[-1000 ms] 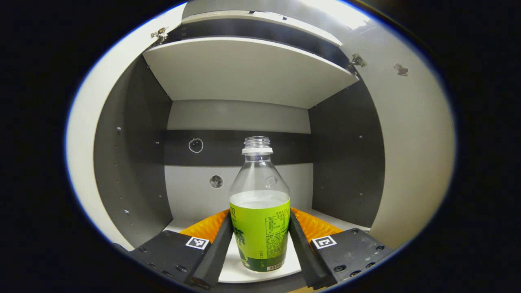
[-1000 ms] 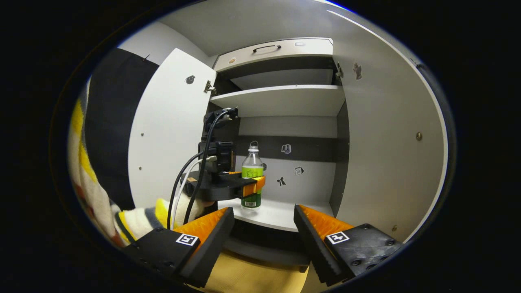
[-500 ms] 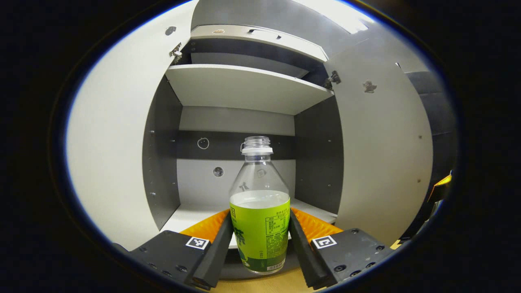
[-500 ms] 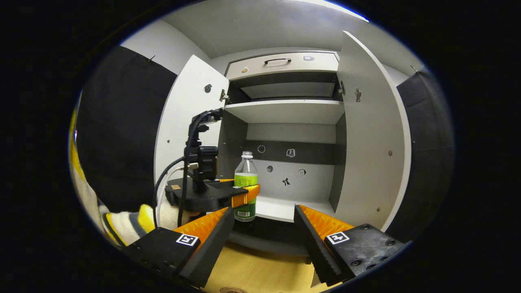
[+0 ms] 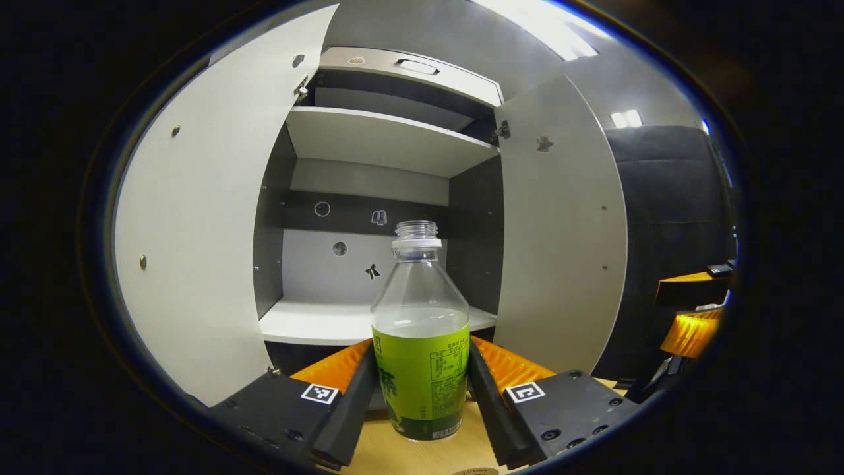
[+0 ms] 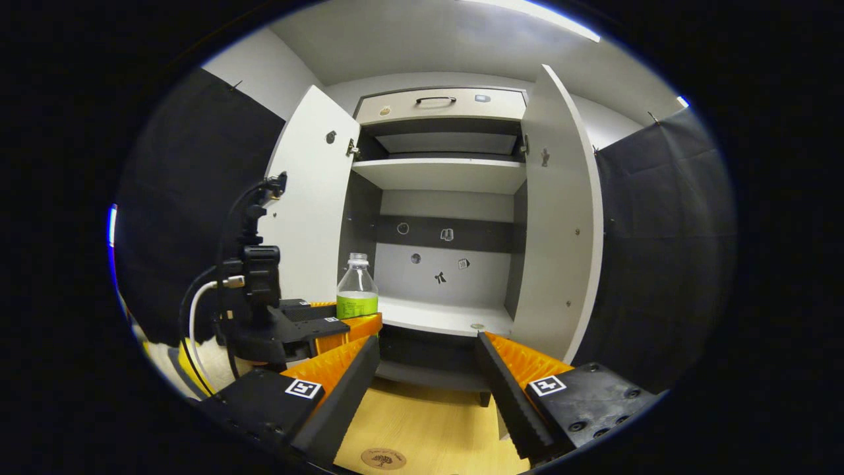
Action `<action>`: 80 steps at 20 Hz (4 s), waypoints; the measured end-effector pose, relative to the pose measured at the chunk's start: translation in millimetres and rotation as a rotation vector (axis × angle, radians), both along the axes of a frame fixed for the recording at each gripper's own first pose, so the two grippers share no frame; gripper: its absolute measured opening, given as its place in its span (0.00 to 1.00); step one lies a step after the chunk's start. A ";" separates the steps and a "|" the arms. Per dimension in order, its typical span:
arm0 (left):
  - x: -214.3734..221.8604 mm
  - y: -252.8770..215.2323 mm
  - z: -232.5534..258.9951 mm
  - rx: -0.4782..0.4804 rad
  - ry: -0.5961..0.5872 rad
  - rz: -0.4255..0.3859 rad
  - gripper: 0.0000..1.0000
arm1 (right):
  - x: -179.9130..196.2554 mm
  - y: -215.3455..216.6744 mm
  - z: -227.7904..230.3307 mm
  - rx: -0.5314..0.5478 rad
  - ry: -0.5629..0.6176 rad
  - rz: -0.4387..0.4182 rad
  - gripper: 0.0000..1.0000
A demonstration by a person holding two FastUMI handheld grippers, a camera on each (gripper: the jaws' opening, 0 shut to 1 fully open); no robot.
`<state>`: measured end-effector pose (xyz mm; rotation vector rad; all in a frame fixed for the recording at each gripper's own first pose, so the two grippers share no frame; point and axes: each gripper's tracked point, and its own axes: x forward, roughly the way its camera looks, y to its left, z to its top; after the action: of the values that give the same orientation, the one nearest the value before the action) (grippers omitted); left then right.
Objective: Grasp the bottle in the cabinet with the left hand and place it on the coaster, then close the right door with the right hand and the left door with the left hand.
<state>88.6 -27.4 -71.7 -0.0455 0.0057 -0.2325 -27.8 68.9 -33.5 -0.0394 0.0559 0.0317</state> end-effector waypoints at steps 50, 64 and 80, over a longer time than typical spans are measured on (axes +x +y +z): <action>-85.8 -94.3 -279.0 0.058 -0.006 0.158 0.81 | -48.3 -70.7 -187.8 0.188 0.336 0.191 0.98; -46.4 -96.9 -169.8 0.051 -0.075 0.074 0.98 | -35.1 -81.0 -133.1 0.198 0.260 0.113 0.98; -91.4 -10.8 -9.8 0.016 -0.036 -0.056 0.96 | -18.7 -186.9 -7.5 0.159 0.039 -0.295 0.99</action>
<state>-2.8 -38.2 -81.4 -0.0253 -0.0272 -0.2896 -46.6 -118.0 -41.0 0.1291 0.0977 -0.2584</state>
